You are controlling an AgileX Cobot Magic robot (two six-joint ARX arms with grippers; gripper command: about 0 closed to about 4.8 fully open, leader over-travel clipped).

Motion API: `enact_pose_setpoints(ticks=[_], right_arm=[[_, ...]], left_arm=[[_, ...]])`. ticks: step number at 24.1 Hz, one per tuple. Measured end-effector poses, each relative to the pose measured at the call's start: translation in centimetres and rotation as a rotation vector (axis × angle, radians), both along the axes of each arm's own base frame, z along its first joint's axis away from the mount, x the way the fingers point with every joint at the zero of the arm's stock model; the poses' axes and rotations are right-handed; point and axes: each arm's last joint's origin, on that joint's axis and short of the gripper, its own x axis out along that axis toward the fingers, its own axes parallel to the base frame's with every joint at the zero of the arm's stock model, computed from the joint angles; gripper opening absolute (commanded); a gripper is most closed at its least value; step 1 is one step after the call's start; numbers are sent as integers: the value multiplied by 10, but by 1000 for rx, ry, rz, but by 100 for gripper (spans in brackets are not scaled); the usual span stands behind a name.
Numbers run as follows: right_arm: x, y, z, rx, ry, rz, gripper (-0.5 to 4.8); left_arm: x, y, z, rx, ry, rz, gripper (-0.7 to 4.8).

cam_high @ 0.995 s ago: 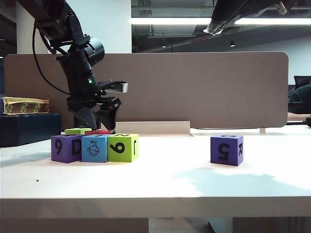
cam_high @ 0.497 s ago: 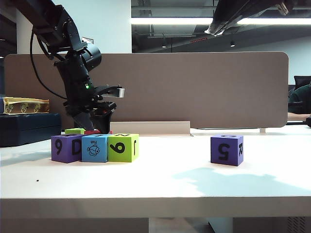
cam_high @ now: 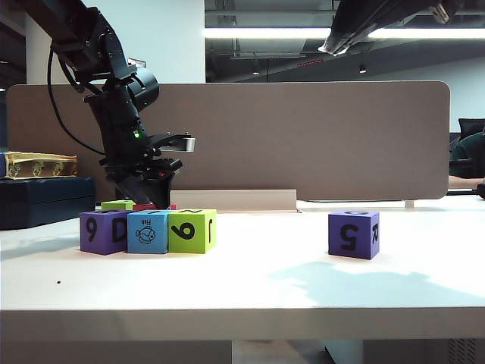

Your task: Select the appropriate blocks from the scattered letter blocks on the table and arrange them in a row to spell out "TURING".

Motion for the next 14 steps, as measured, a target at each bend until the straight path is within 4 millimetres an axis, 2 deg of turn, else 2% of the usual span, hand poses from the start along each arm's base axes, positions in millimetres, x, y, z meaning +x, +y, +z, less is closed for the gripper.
enact_pose_setpoints(ticks=[8,11,12,14], right_arm=[[0,0,0,0,0,0,-1],[0,0,0,0,0,0,-1],[0,0,0,0,0,0,-1],[0,0,0,0,0,0,-1]], left_arm=[[-3,1,4,3,16,4,207],[-9,3,17,1,4,4,207],[-13,4,31,3,-32,11,207],[-17,6,45,12,-67,23,207]])
